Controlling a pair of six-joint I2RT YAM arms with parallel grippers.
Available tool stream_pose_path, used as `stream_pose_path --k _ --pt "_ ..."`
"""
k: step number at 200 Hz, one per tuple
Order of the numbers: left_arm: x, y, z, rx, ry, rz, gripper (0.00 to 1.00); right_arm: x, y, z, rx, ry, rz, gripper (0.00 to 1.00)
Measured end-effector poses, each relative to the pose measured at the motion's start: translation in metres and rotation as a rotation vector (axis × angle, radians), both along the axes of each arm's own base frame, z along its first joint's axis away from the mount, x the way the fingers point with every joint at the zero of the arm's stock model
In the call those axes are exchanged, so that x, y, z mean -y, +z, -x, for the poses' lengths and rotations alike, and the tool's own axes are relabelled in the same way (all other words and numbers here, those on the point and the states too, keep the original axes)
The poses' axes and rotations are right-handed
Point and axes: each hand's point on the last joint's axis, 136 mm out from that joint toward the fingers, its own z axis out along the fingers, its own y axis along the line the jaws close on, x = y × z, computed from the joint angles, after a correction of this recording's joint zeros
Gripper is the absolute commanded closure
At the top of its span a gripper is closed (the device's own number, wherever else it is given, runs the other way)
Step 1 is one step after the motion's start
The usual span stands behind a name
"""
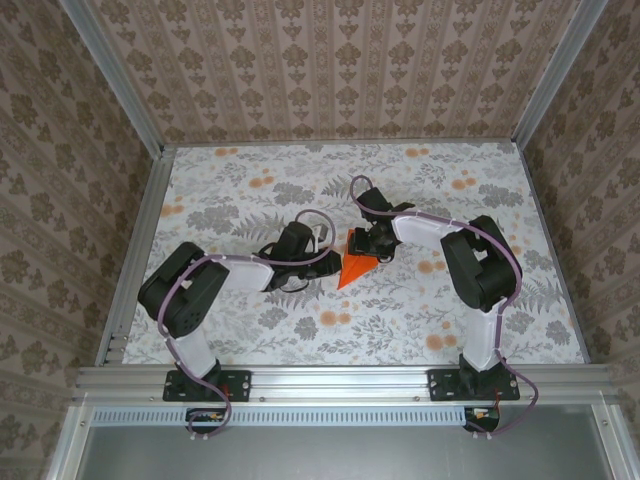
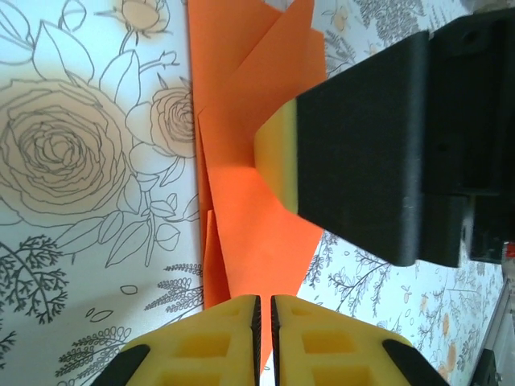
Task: Fold a paper plane with a square sheet of paper (pick it up from the middle)
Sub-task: Fourth fold the wing at the center of the table.
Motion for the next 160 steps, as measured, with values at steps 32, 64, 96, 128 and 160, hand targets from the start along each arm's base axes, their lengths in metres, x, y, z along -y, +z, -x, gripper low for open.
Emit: stream_pose_path --k 32,64,96,128,160 --pt "0.000 0.002 -0.001 0.010 0.002 0.008 0.86 0.000 -0.001 0.000 -0.002 -0.003 0.006 0.50" --pt "0.004 0.005 0.002 0.013 -0.019 0.030 0.86 0.000 -0.001 0.000 -0.006 -0.022 0.006 0.49" --pt "0.012 0.001 0.008 -0.003 -0.056 0.042 0.86 0.000 -0.001 0.000 -0.007 -0.028 0.004 0.47" --pt "0.017 -0.007 0.011 -0.026 -0.075 0.034 0.87 0.000 -0.002 0.000 -0.010 -0.038 0.000 0.47" --pt "0.020 -0.006 0.009 -0.025 -0.076 0.037 0.88 0.000 -0.002 0.000 -0.011 -0.044 -0.001 0.47"
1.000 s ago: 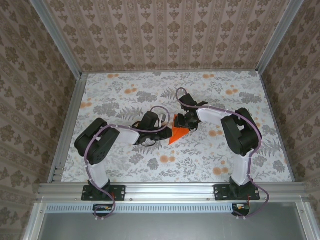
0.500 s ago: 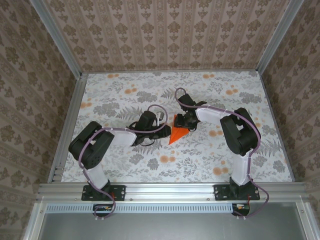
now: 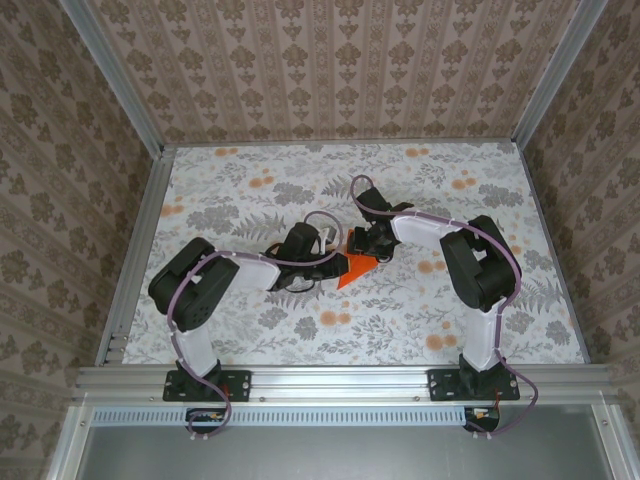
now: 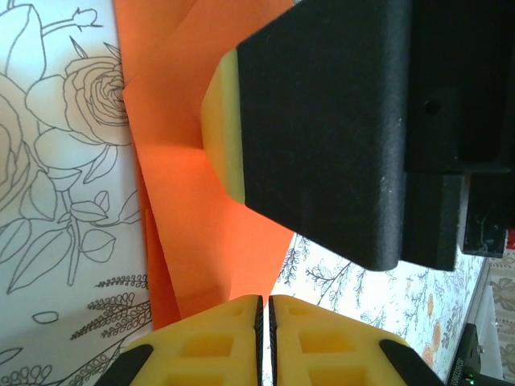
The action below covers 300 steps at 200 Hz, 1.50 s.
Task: Fold a paper plane with a square sheet of paper (pick it up from the middle)
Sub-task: Fourth fold the wing at the center of the table.
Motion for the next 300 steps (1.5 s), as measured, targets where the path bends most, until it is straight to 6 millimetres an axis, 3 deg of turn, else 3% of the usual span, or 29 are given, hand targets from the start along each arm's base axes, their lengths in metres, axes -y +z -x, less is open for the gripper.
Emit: stream_pose_path --k 84,236,300 --pt "-0.003 -0.018 0.000 -0.043 0.011 -0.054 0.91 0.000 0.000 0.000 -0.001 -0.006 -0.001 0.47" --pt "-0.008 -0.024 -0.001 -0.051 0.025 -0.111 0.96 0.000 -0.002 0.001 -0.007 -0.010 -0.001 0.47" --pt "-0.008 -0.025 -0.001 -0.071 0.025 -0.132 0.98 0.000 0.020 0.002 0.017 0.006 -0.112 0.39"
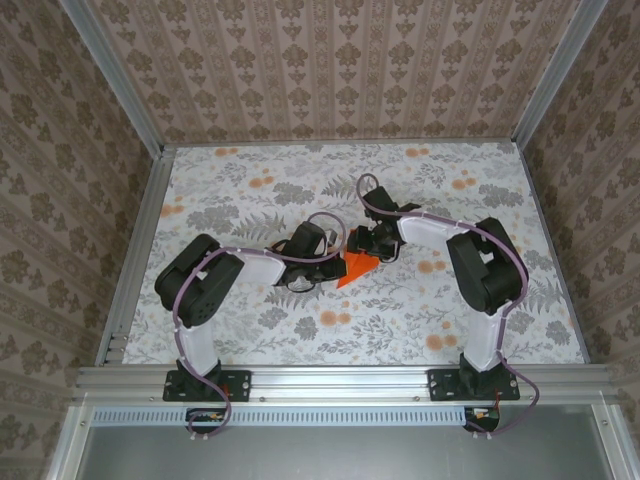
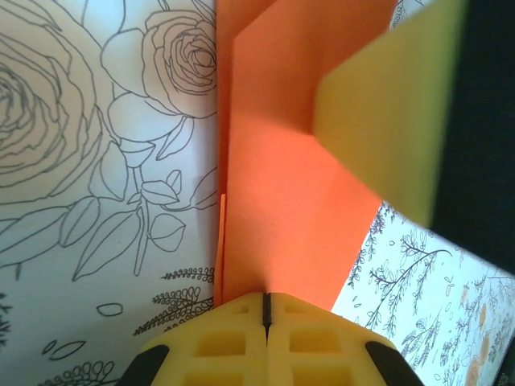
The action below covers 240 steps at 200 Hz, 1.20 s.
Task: Fold a paper plane with a square sheet of paper (pick it up from the middle)
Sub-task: Fourth fold the wing at the center of the table.
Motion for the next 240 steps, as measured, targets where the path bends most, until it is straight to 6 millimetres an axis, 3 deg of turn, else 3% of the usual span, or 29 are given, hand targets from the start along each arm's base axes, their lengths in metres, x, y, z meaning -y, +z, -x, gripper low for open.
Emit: stream_pose_path --k 27,47,63,91,125,197,240 --pt "0.000 -0.001 0.001 -0.008 -0.004 -0.003 0.98 0.006 0.036 -0.005 0.070 0.008 -0.088 0.43" --pt "0.001 0.000 0.000 -0.009 -0.008 -0.004 0.98 -0.001 0.070 -0.010 0.163 0.045 -0.167 0.57" --pt "0.001 -0.001 0.001 -0.013 -0.008 -0.007 0.98 -0.011 0.080 -0.008 0.191 0.083 -0.228 0.66" --pt "0.001 0.000 0.001 -0.015 -0.009 -0.009 0.99 -0.024 0.060 0.006 0.136 0.135 -0.281 0.79" --pt "0.001 -0.001 0.001 -0.016 -0.011 -0.013 1.00 -0.034 0.026 0.020 0.040 0.166 -0.316 0.87" --pt "0.001 -0.001 0.001 -0.023 -0.010 -0.019 1.00 -0.036 -0.006 0.026 -0.032 0.172 -0.316 0.90" --pt "0.001 -0.001 0.001 -0.024 -0.010 -0.020 1.00 -0.034 -0.014 0.025 -0.038 0.168 -0.303 0.91"
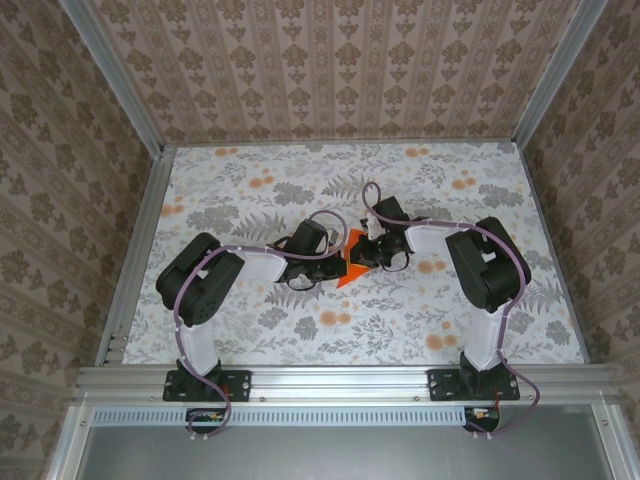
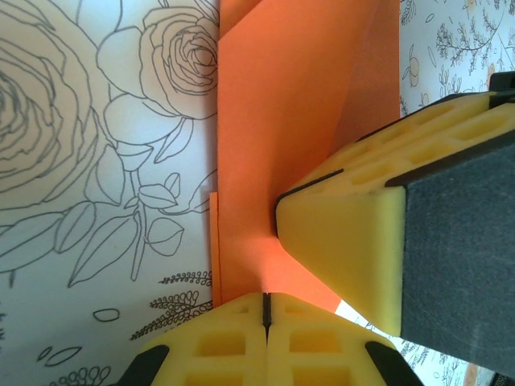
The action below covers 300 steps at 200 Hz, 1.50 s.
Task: Fold a paper plane with a square sheet of paper (pick it up from the middle)
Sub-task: Fourth fold the wing at the center of the table.
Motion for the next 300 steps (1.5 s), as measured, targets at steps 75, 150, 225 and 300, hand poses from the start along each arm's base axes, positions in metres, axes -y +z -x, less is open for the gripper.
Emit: stream_pose_path --k 75,150,225,300 --pt "0.000 -0.001 0.000 -0.002 0.000 -0.002 1.00 0.009 -0.001 -0.007 0.006 -0.029 0.000 0.91" --pt "0.000 -0.001 0.001 -0.004 -0.005 0.001 1.00 0.021 -0.001 -0.018 0.014 -0.094 0.007 0.92" --pt "0.001 0.000 0.002 0.005 -0.023 0.004 1.00 0.029 0.037 -0.040 0.152 -0.155 0.002 0.90" --pt "0.002 0.000 0.001 0.004 -0.033 -0.007 1.00 0.009 0.033 -0.031 0.137 -0.082 -0.008 0.90"
